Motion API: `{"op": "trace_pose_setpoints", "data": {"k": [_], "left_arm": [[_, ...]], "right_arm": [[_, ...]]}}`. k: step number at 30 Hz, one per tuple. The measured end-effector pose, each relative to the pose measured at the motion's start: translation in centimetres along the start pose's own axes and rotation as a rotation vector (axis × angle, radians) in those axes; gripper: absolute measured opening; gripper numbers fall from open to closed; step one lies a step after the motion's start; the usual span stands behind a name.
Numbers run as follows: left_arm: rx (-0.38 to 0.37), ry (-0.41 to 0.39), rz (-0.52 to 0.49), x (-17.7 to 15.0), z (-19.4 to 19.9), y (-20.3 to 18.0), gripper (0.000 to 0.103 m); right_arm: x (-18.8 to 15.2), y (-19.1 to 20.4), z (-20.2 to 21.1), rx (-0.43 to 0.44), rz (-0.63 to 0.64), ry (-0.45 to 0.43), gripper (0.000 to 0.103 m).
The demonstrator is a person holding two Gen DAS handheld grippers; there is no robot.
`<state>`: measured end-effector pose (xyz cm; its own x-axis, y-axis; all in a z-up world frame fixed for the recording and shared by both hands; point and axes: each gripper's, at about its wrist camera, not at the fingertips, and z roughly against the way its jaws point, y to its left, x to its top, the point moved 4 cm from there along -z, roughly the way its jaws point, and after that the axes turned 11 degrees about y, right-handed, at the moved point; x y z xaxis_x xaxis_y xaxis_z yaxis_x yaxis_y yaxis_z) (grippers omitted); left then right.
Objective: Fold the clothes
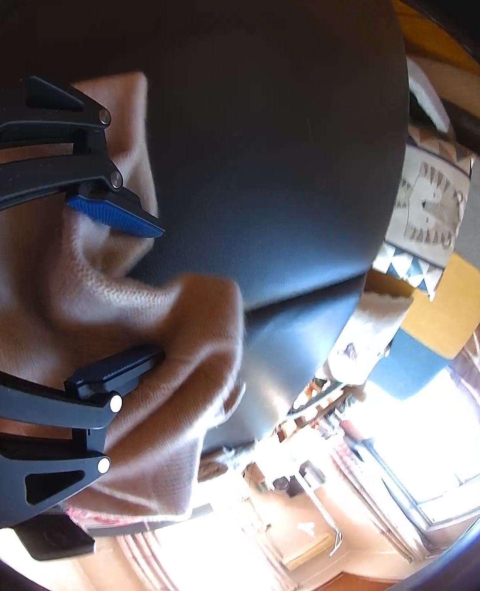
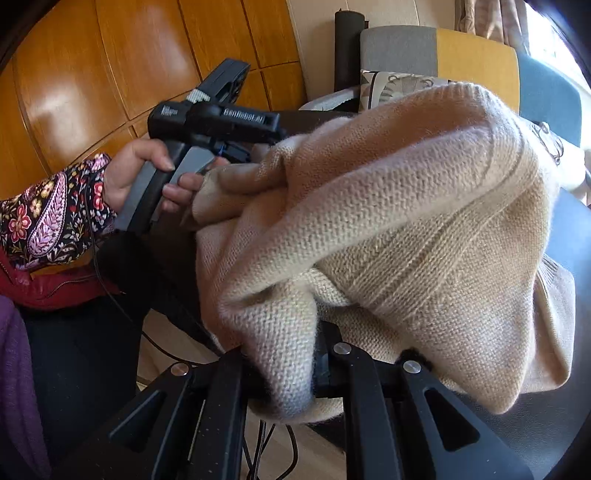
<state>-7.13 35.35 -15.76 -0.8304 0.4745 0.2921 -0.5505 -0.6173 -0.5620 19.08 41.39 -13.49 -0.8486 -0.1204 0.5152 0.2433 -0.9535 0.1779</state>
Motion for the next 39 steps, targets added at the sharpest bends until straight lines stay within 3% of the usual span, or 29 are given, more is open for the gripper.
{"op": "trace_pose_setpoints", "data": {"k": [4, 8, 9, 11, 13, 16, 18, 20, 22, 24, 27, 30, 33, 35, 36, 39], "left_arm": [[-0.015, 0.012, -0.059, 1.5, 0.2, -2.1, 0.062], [-0.065, 0.027, -0.044, 2.7, 0.4, -2.9, 0.062], [-0.091, 0.019, -0.039, 2.7, 0.6, -3.1, 0.060], [-0.148, 0.001, -0.039, 2.4, 1.2, -3.6, 0.047], [-0.177, -0.015, -0.069, 0.8, 2.4, -3.8, 0.020], [-0.172, -0.045, -0.149, -1.7, 4.4, -4.5, 0.009], [-0.175, -0.060, -0.210, -3.2, 5.6, -5.3, 0.009], [-0.186, -0.066, -0.264, -4.8, 7.0, -5.7, 0.009], [-0.190, -0.059, -0.296, -6.2, 7.7, -6.0, 0.009], [-0.196, -0.050, -0.315, -7.1, 7.6, -6.8, 0.009], [-0.185, -0.021, -0.344, -8.7, 7.0, -7.7, 0.009], [-0.148, -0.005, -0.346, -9.8, 6.3, -7.6, 0.010], [-0.159, -0.006, -0.313, -10.2, 6.0, -6.8, 0.014], [-0.172, -0.008, -0.291, -10.2, 6.0, -6.3, 0.019], [-0.168, -0.020, -0.281, -10.1, 6.3, -6.1, 0.025], [-0.197, -0.031, -0.252, -9.3, 6.3, -5.9, 0.033]], "right_arm": [[-0.9, -0.3, 0.2, 0.018, -0.014, -0.011, 0.010], [-1.6, -0.5, 0.4, 0.029, -0.040, -0.030, 0.011], [-1.7, -0.5, 0.6, 0.032, -0.050, -0.037, 0.011], [-2.0, -0.7, 1.1, 0.035, -0.072, -0.053, 0.014], [-2.3, -0.9, 1.9, 0.041, -0.093, -0.070, 0.027], [-2.7, -1.9, 4.4, 0.075, -0.114, -0.123, 0.036], [-2.9, -2.9, 6.5, 0.105, -0.137, -0.188, 0.037], [-2.9, -4.4, 8.5, 0.123, -0.182, -0.265, 0.045], [-2.3, -6.6, 10.3, 0.138, -0.262, -0.356, 0.067], [-1.1, -9.4, 11.2, 0.149, -0.376, -0.429, 0.072], [1.8, -14.3, 10.6, 0.127, -0.551, -0.419, 0.073], [3.9, -17.2, 7.0, 0.161, -0.633, -0.277, 0.073], [5.2, -18.0, 3.9, 0.212, -0.646, -0.191, 0.073], [5.8, -17.5, 2.9, 0.223, -0.611, -0.181, 0.048], [5.9, -17.0, 2.8, 0.237, -0.581, -0.190, 0.021], [7.3, -15.4, 2.2, 0.199, -0.512, -0.218, 0.019]]}}
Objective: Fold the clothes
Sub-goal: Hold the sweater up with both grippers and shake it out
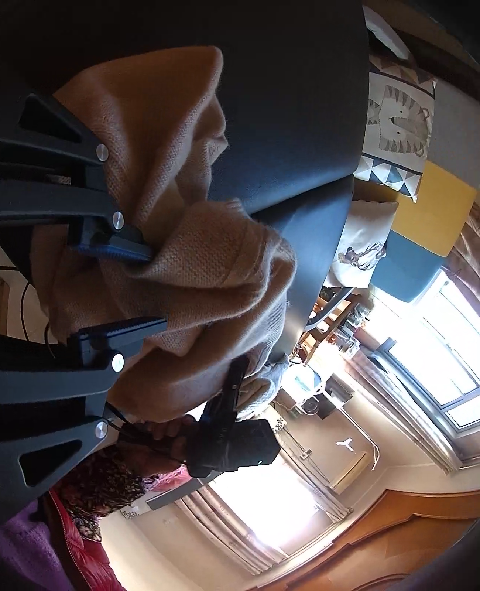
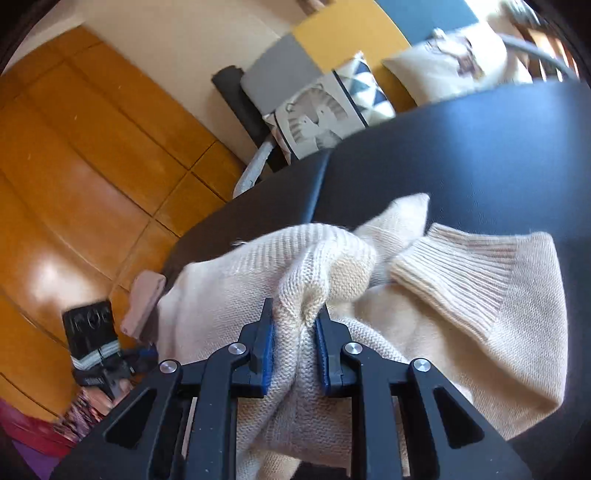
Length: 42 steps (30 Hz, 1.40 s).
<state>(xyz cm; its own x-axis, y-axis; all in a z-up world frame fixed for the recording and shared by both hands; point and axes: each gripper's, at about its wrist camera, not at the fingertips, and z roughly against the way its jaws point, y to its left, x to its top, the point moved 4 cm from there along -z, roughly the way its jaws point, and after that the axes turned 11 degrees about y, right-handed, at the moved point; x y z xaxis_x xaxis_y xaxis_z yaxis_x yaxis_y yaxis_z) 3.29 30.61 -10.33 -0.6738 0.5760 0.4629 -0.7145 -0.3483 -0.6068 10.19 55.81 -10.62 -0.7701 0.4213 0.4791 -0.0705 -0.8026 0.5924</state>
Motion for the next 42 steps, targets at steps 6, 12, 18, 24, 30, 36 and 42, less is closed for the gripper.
{"op": "trace_pose_setpoints", "data": {"k": [6, 12, 18, 24, 30, 36, 42], "left_arm": [[-0.137, -0.025, 0.076, 1.6, -0.3, 0.5, 0.067], [-0.196, -0.087, 0.169, 3.5, 0.3, 1.9, 0.068], [-0.290, -0.074, 0.261, 6.6, -1.5, 2.8, 0.066], [-0.236, 0.028, 0.201, 7.4, -4.2, 1.2, 0.052], [-0.161, -0.032, 0.133, 7.3, -2.3, 0.5, 0.013], [-0.088, -0.100, 0.013, 6.6, 0.1, -2.1, 0.011], [-0.043, -0.180, -0.081, 6.9, 3.0, -5.0, 0.010]], "right_arm": [[-2.7, 4.0, 1.2, 0.060, 0.137, -0.076, 0.018], [-8.6, 8.7, 3.0, 0.093, 0.361, -0.019, 0.018], [-12.2, 8.3, 2.2, 0.070, 0.329, 0.037, 0.018], [-14.3, 8.4, 3.8, 0.064, 0.327, 0.027, 0.018], [-14.2, 7.4, 4.6, 0.086, 0.241, 0.004, 0.040], [-12.9, 6.6, 4.6, 0.112, 0.095, -0.043, 0.025], [-10.8, 9.0, 5.4, 0.029, 0.088, -0.088, 0.012]]}}
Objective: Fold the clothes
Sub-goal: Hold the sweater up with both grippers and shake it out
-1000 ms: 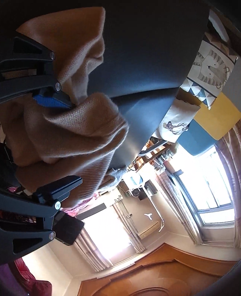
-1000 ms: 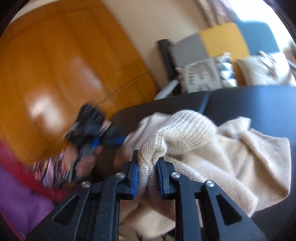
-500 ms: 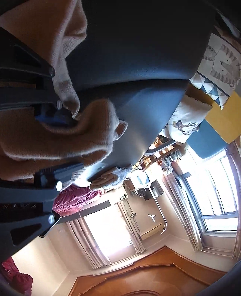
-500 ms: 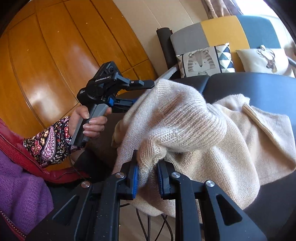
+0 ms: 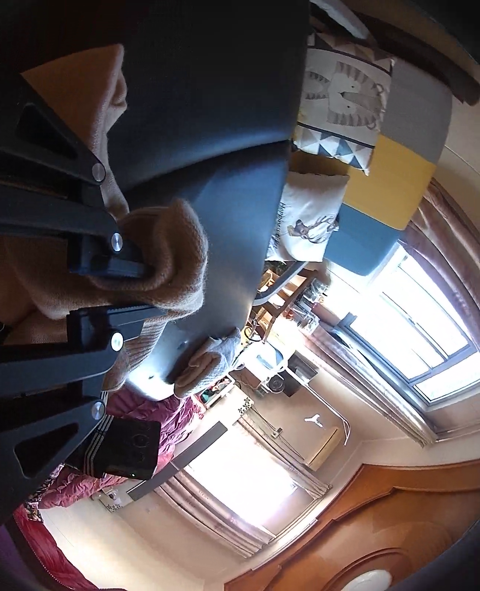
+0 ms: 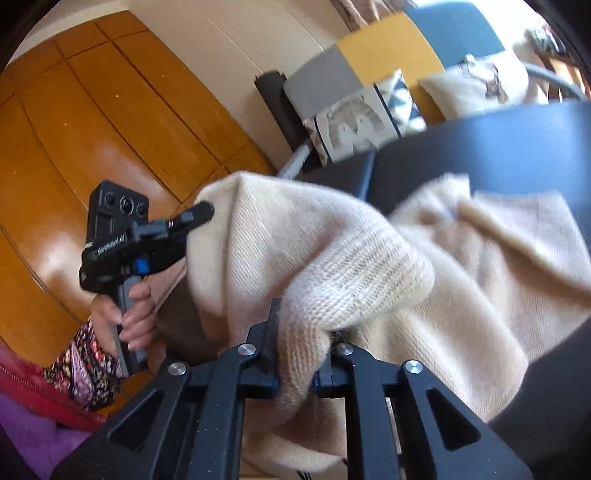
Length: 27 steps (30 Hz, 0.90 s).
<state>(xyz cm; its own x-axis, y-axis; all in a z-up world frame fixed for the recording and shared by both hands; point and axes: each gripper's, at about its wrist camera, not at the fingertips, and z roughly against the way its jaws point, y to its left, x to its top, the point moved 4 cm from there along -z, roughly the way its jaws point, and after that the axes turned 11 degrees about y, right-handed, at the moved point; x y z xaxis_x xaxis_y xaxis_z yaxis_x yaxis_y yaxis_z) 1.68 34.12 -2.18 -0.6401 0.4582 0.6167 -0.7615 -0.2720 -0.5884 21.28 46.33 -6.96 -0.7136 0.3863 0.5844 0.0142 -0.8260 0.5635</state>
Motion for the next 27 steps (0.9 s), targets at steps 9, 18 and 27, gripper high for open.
{"op": "trace_pose_setpoints", "data": {"k": [9, 18, 27], "left_arm": [[-0.028, -0.267, -0.149, 6.9, 9.5, -6.7, 0.010], [-0.054, -0.421, -0.286, 10.5, 15.7, -13.4, 0.010], [-0.075, -0.558, -0.420, 12.4, 21.0, -20.3, 0.010]], "right_arm": [[9.2, 10.2, 9.4, -0.270, 0.326, -0.355, 0.012], [15.8, 16.9, 13.7, -0.238, 0.384, -0.534, 0.012], [21.0, 22.3, 16.4, -0.122, 0.438, -0.676, 0.011]]}}
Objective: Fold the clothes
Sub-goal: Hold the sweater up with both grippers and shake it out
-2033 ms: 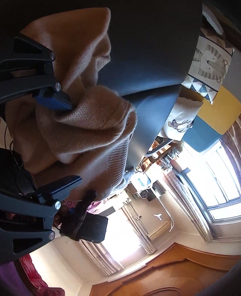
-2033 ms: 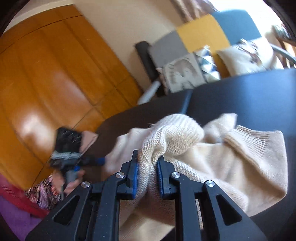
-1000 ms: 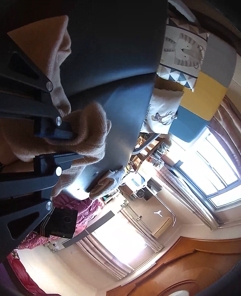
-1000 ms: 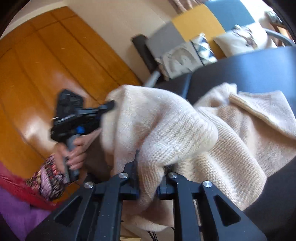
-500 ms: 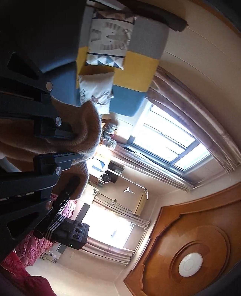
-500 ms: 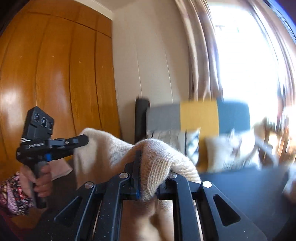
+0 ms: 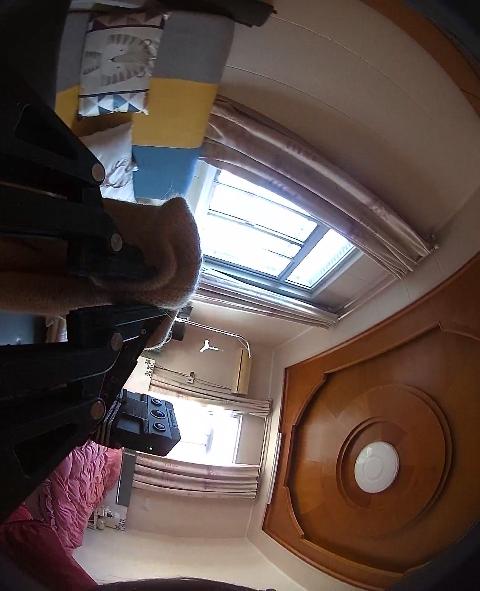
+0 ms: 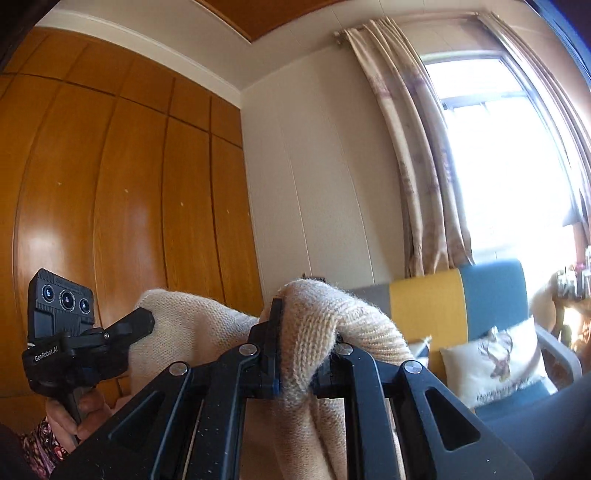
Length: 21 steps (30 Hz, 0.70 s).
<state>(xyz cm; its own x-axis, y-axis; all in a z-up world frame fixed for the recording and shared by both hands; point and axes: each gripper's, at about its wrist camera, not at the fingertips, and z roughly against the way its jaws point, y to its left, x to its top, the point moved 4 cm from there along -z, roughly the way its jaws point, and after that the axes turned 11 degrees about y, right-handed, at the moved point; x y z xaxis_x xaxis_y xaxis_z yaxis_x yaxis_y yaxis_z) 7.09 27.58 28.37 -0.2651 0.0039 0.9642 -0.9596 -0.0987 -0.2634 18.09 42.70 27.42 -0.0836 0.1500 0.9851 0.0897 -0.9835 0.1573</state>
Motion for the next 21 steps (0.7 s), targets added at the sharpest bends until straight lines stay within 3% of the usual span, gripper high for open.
{"op": "trace_pose_setpoints", "data": {"k": [7, 12, 15, 21], "left_arm": [[-0.029, -0.091, -0.050, 2.8, 2.9, -3.7, 0.010], [-0.012, -0.150, -0.094, 3.8, 4.6, -5.4, 0.011], [0.051, -0.148, -0.107, 3.5, 4.6, -4.8, 0.011], [0.236, -0.006, 0.000, -1.2, 0.4, 3.1, 0.011]], "right_arm": [[3.1, 2.6, 2.6, 0.065, 0.041, -0.134, 0.012], [4.2, 4.2, 3.9, 0.100, 0.091, -0.187, 0.012], [3.8, 4.3, 3.0, 0.081, 0.109, -0.163, 0.012], [-1.3, 0.0, -3.2, 0.017, -0.002, 0.029, 0.012]]}}
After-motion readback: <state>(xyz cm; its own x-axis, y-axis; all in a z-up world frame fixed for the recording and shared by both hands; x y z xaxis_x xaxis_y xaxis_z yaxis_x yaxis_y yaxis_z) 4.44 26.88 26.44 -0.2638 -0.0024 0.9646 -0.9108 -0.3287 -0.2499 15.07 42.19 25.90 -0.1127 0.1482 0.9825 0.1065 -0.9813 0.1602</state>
